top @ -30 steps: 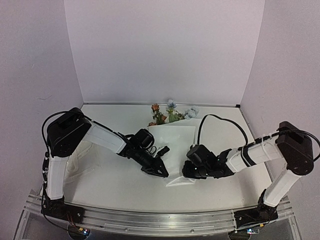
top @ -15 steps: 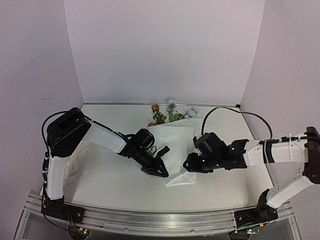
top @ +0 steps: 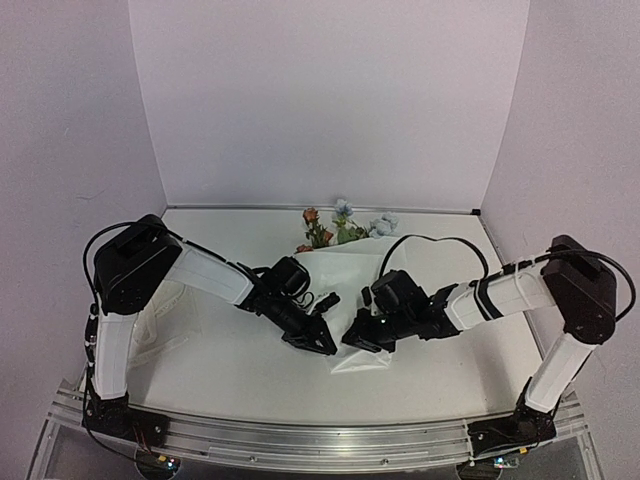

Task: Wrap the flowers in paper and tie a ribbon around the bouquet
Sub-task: Press the fold line on the folded bouquet.

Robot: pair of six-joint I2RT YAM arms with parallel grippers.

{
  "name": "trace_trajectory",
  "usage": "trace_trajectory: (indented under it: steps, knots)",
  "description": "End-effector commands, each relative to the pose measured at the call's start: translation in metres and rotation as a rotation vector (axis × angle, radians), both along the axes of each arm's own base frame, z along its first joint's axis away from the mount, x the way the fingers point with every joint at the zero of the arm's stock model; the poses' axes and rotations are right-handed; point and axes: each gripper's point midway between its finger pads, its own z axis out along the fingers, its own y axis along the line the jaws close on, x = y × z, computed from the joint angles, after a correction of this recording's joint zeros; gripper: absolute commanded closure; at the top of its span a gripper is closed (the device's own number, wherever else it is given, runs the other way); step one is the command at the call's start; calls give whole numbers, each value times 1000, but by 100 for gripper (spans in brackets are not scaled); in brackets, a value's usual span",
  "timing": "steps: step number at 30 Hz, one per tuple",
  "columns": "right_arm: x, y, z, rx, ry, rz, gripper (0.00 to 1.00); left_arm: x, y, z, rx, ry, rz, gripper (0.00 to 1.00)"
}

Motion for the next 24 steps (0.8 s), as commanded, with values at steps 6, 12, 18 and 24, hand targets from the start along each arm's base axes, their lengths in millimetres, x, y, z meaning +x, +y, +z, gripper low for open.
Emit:
trace_trajectory:
  steps: [6,12,18,24]
  knots:
    - [-9,-8,-28,58,43,-52,89,6,5,-3,38,4,20,78]
    - [-17,-20,-45,3,40,-35,88,23,5,12,-28,35,60,76]
    - [-20,-24,-57,-28,64,-30,89,55,15,7,-56,88,139,75]
    - [-24,-28,-63,-42,77,-26,89,92,26,0,-67,113,242,75]
